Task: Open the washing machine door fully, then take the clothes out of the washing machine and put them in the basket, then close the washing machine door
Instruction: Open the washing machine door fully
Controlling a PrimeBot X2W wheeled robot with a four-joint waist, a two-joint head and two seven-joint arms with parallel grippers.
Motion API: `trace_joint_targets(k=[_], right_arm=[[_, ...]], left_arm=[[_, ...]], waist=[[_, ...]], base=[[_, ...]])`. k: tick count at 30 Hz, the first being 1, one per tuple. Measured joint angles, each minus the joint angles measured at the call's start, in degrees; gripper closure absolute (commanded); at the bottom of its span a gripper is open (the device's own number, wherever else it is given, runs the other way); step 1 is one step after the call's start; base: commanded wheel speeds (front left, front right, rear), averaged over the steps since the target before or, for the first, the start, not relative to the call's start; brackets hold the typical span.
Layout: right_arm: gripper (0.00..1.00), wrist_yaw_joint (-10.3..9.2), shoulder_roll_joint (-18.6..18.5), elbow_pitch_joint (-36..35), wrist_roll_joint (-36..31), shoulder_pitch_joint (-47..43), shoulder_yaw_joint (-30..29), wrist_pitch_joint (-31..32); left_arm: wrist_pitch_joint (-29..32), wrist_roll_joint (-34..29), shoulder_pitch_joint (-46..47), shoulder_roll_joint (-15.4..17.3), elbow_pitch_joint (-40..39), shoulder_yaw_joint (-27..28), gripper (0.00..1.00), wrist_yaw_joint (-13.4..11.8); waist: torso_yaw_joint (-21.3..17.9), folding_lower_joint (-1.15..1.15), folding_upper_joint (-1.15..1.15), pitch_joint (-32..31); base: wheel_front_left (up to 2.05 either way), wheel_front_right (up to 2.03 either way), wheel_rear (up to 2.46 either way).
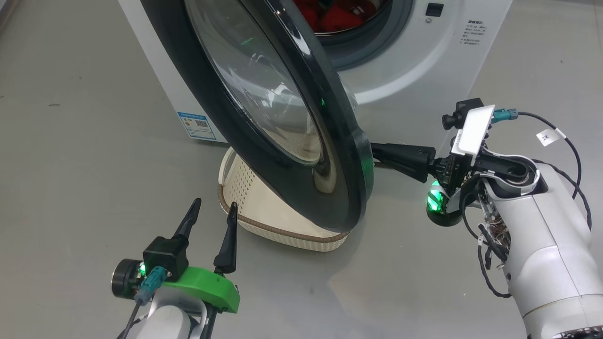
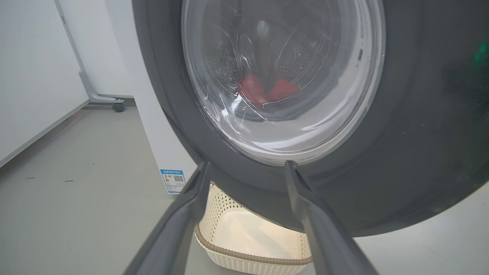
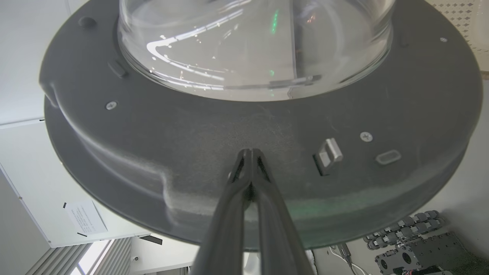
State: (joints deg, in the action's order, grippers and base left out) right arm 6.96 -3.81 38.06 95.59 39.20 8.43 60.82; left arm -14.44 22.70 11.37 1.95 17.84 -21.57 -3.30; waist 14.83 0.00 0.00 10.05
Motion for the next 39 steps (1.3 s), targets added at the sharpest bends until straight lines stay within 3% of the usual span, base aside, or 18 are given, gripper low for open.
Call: trace_joint_targets(k=[20, 39], right_arm=[[1.00, 0.00, 0.03, -8.29, 7.98, -6.76, 9.29, 0.36], [1.00, 0.01, 0.03, -12.80, 9.84, -9.62, 17.22, -6.50]], left_arm=[[0.00, 0.07, -1.18, 0.03, 0.21, -0.52, 0.00, -0.44], [0.00, 0.51, -2.04, 0.05, -0.02, -0.07, 0.00, -1.00]], waist=[[4.08, 0.00, 0.00, -2.16], [8.05, 0.00, 0.00, -2.17]], base=[[0.00, 0.00, 0.00], [0.00, 0.00, 0.00]])
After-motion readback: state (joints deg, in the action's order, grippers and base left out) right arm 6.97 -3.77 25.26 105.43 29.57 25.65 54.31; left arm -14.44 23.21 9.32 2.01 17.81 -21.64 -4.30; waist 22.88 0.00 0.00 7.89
